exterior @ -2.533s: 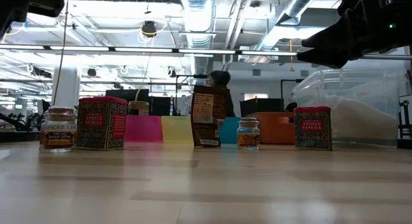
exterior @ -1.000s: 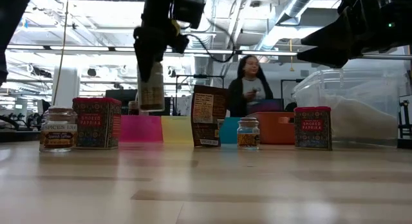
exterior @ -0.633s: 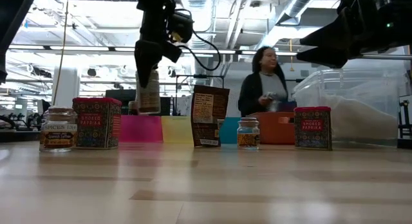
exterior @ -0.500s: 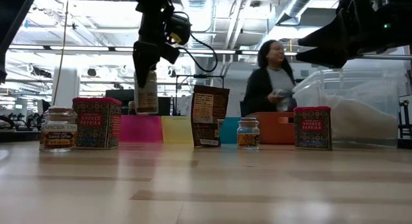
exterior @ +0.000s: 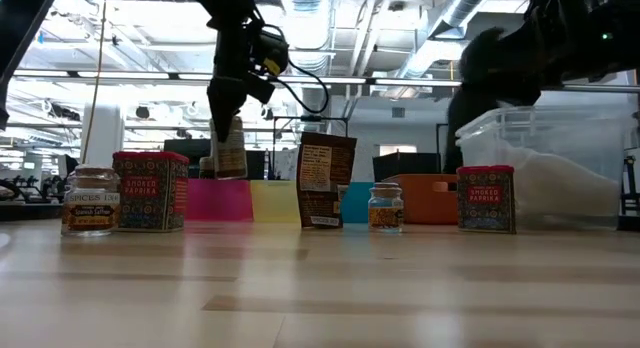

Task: Sort spices by type
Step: Put the gold spice bottle into the red bin

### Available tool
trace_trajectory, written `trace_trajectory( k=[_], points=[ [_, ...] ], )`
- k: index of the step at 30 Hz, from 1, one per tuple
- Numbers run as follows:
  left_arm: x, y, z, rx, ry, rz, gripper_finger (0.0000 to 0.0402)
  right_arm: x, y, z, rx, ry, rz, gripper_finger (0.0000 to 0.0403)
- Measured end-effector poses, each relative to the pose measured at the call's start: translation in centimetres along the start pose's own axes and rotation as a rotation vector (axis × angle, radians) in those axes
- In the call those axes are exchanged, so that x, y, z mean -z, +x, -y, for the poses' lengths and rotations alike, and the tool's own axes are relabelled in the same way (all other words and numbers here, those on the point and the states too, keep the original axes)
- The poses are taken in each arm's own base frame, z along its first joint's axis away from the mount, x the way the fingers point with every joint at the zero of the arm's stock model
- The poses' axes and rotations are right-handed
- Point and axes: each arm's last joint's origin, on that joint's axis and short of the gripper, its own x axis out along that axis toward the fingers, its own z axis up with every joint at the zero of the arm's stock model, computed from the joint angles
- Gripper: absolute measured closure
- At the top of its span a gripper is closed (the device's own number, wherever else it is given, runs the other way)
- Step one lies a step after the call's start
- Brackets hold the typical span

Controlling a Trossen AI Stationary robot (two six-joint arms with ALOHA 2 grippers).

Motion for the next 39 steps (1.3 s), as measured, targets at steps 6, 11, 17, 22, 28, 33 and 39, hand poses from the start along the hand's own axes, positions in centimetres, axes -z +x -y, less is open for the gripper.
trace_trajectory(
  k=[6,11,17,22,28,33,39],
  points=[
    [-0.1,0.1,-0.5,-0.008,0.015,0.021,0.0134,0.1,-0.2,-0.4,-0.03,-0.003,-0.005,0.0049],
    [-0.2,0.1,-0.5,-0.011,0.061,0.03,0.0134,0.1,-0.2,-0.4,-0.028,-0.003,-0.004,0.0049],
    [0.3,1.3,-0.1,0.012,0.082,-0.029,0.0133,0.1,-0.2,-0.4,-0.028,-0.004,-0.004,0.0049],
    [0.5,2.6,0.5,-0.059,0.141,-0.095,0.0121,0.1,-0.2,-0.4,-0.028,-0.006,-0.003,0.0049],
    [0.3,2.9,1.0,-0.069,0.167,-0.087,0.0117,0.0,-0.2,-0.4,-0.028,-0.011,0.001,0.0049],
    [0.2,2.8,1.0,-0.072,0.167,-0.079,0.0116,0.0,-0.2,-0.4,-0.028,-0.01,0.003,0.0049],
    [0.2,2.8,1.0,-0.099,0.126,-0.081,0.0114,0.0,-0.2,-0.3,-0.021,-0.011,0.006,0.0049]
  ],
)
